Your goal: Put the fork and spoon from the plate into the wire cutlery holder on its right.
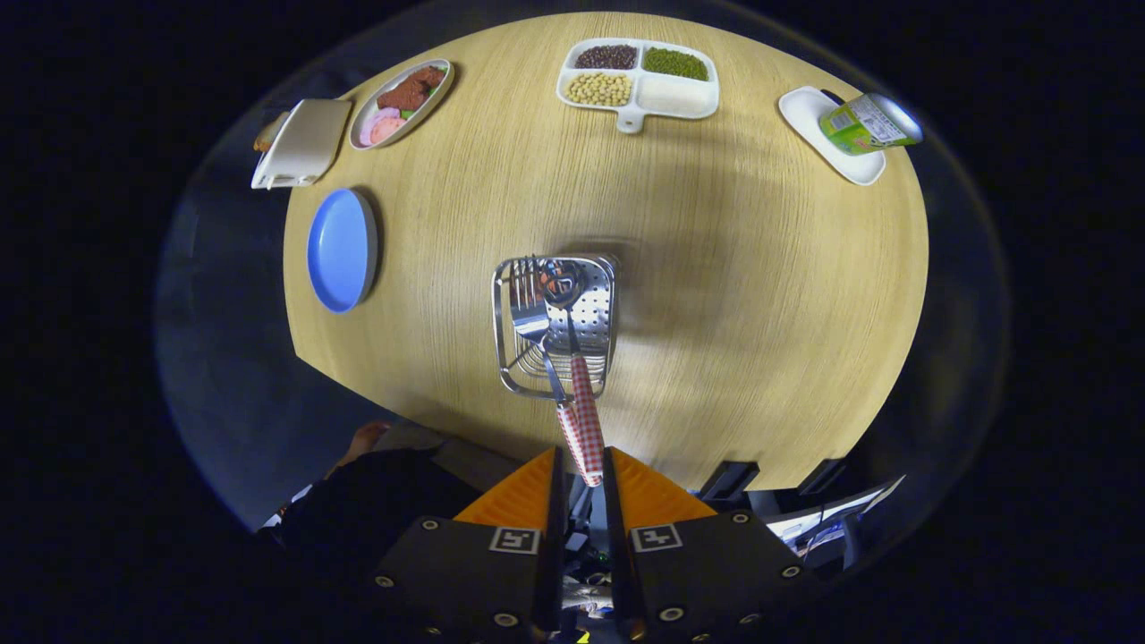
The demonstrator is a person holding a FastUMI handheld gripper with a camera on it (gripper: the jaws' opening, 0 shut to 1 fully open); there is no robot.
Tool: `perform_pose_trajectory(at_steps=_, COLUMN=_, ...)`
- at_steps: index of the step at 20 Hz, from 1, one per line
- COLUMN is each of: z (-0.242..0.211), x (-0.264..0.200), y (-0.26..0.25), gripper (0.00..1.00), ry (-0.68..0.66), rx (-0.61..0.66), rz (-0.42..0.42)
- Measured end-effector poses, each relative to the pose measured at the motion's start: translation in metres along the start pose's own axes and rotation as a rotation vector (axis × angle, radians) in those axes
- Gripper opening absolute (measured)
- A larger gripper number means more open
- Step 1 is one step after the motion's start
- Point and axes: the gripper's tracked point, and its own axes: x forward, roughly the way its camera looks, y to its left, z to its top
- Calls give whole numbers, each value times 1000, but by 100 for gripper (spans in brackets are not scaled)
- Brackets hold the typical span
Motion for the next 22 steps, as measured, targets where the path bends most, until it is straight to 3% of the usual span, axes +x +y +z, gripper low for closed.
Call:
perform_pose_trajectory(at_steps=3, z=16, x=-19, y=7, gripper=24, ry=-149, rx=10, rz=2)
perform_pose_trajectory(at_steps=7, z=39, x=-60, y=38, gripper=28, ry=-408, rx=30, rz=72)
perform_pose_trajectory(at_steps=12, z=57, x=-98, y=54, gripper=60, ry=-719, rx=59, rz=59)
perform_pose_trajectory(at_steps=16, z=70, x=-140, y=60, gripper=76, ry=-989, rx=88, rz=38)
perform_pose_trajectory(at_steps=22, z=69, x=-205, y=61, gripper=80, ry=-1327, rx=95, rz=-39)
